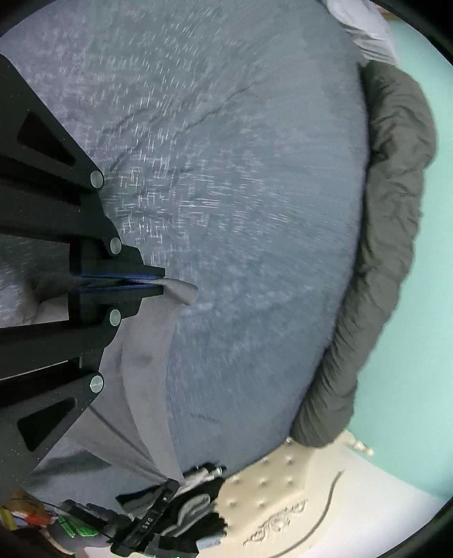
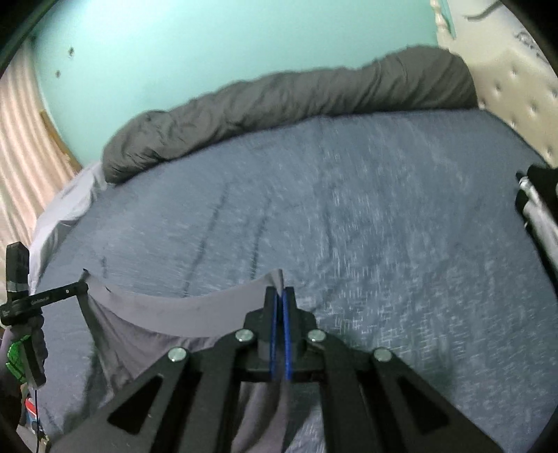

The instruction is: Fold clothes

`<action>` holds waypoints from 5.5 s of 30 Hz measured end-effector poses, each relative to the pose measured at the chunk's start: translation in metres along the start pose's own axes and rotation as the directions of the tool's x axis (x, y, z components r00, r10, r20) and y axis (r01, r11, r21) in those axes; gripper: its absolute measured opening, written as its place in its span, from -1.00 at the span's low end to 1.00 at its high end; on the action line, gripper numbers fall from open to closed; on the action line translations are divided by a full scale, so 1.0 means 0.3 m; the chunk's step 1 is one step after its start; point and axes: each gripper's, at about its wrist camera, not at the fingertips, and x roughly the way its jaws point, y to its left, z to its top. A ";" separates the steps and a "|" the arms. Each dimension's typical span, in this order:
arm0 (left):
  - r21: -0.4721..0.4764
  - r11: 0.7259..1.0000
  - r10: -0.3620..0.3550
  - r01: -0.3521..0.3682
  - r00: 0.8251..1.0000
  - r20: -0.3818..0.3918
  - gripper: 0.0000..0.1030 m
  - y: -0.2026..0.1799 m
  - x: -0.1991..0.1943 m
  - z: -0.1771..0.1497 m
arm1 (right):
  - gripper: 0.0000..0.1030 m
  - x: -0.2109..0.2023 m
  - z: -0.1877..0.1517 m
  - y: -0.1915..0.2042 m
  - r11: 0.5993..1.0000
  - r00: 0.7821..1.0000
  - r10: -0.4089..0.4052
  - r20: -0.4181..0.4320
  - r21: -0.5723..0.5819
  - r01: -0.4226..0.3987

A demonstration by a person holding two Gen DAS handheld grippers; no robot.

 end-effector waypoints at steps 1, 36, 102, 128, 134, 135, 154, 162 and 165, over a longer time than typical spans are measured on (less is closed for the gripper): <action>0.009 1.000 -0.005 0.004 1.000 0.019 -0.95 -0.014 -0.046 0.009 | -0.95 -0.040 0.013 0.012 1.000 1.000 0.006 0.018 -0.007 -0.006; 0.176 0.982 0.043 -0.069 0.988 0.148 -0.95 -0.213 -0.601 -0.036 | -0.95 -0.596 0.073 0.222 0.982 0.988 0.092 0.122 -0.174 -0.070; -0.109 0.987 0.097 -0.114 0.984 -0.150 -0.33 0.199 0.191 -0.141 | -0.34 0.173 -0.120 -0.130 0.989 0.978 0.008 -0.209 0.147 0.023; 0.035 0.998 -0.035 0.050 0.939 -0.341 -0.44 -0.135 0.067 -0.597 | -0.24 -0.037 -0.478 -0.128 0.942 0.947 0.026 -0.320 0.325 0.083; -0.073 0.993 0.068 -0.092 0.959 -0.276 -0.43 0.030 0.025 -0.550 | -0.24 -0.014 -0.482 -0.176 0.916 0.955 0.046 -0.293 0.395 0.078; -0.093 0.987 0.100 -0.129 0.959 -0.263 -0.42 0.064 0.013 -0.540 | -0.24 -0.009 -0.480 -0.178 0.917 0.955 0.047 -0.291 0.392 0.074; -0.149 0.978 0.106 -0.144 0.966 -0.237 -0.97 0.233 0.122 -0.466 | -1.00 0.000 -0.445 -0.203 0.920 0.972 0.040 -0.230 0.389 0.054; -0.165 0.971 0.139 -0.174 0.969 -0.204 -1.00 0.240 0.119 -0.444 | -1.00 -0.024 -0.448 -0.214 0.916 0.978 0.013 -0.206 0.396 0.071; -0.189 0.966 0.140 -0.176 0.972 -0.188 -1.00 0.253 0.100 -0.440 | -1.00 -0.035 -0.457 -0.244 0.896 0.979 0.000 -0.202 0.435 0.089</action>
